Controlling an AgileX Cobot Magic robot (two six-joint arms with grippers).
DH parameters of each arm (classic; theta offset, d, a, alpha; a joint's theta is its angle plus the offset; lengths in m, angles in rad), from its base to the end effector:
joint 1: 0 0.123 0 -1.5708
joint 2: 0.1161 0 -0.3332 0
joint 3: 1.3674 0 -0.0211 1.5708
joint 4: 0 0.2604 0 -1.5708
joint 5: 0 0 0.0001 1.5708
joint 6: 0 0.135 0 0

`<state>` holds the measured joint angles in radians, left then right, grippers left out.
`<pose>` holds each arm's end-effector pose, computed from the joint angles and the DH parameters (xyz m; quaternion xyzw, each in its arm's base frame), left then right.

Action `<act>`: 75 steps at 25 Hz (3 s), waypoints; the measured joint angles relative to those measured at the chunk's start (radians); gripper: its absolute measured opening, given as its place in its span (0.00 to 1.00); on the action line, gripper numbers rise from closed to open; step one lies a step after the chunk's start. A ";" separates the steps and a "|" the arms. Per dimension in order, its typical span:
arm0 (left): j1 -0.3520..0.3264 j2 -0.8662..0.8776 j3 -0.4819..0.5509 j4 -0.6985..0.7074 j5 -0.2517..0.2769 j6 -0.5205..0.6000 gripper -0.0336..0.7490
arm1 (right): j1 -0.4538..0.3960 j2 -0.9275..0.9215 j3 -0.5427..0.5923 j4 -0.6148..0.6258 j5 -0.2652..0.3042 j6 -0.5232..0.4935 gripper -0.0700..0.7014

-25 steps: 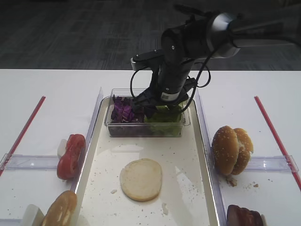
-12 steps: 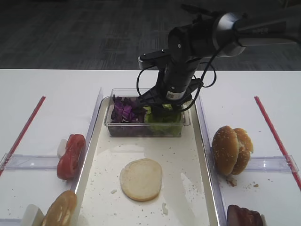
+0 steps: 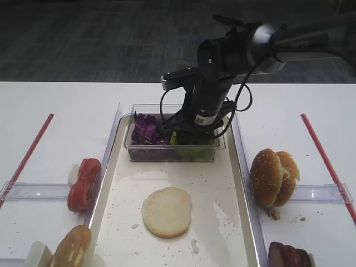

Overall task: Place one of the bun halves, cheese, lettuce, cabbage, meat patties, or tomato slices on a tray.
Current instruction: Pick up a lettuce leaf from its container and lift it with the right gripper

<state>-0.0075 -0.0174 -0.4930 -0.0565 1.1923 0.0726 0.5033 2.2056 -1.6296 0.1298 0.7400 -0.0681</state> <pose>-0.0166 -0.0070 0.2443 0.0384 0.8820 -0.0128 0.4694 0.4435 0.2576 0.1364 -0.2390 0.9547 0.0867 0.1548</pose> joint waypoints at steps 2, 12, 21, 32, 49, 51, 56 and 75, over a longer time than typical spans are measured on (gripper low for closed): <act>0.000 0.000 0.000 0.000 0.000 0.000 0.69 | 0.000 0.000 0.000 0.002 0.000 -0.004 0.64; 0.000 0.000 0.000 0.000 0.000 0.000 0.69 | 0.000 0.000 0.000 0.004 0.004 -0.005 0.52; 0.000 0.000 0.000 0.000 0.000 0.000 0.69 | 0.000 0.000 -0.035 0.004 0.029 -0.005 0.30; 0.000 0.000 0.000 0.000 0.000 0.000 0.69 | 0.000 0.000 -0.090 -0.002 0.094 -0.001 0.18; 0.000 0.000 0.000 0.000 0.000 0.000 0.69 | 0.000 -0.020 -0.106 -0.019 0.155 -0.003 0.18; 0.000 0.000 0.000 0.000 0.000 0.000 0.69 | 0.000 -0.029 -0.126 -0.021 0.185 -0.003 0.18; 0.000 0.000 0.000 0.000 0.000 0.000 0.69 | 0.000 -0.033 -0.177 -0.021 0.259 -0.003 0.18; 0.000 0.000 0.000 0.000 0.000 0.000 0.69 | 0.021 -0.043 -0.342 0.044 0.491 0.001 0.18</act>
<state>-0.0075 -0.0174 -0.4930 -0.0565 1.1923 0.0726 0.5243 2.1622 -1.9718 0.1738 1.2307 -0.0673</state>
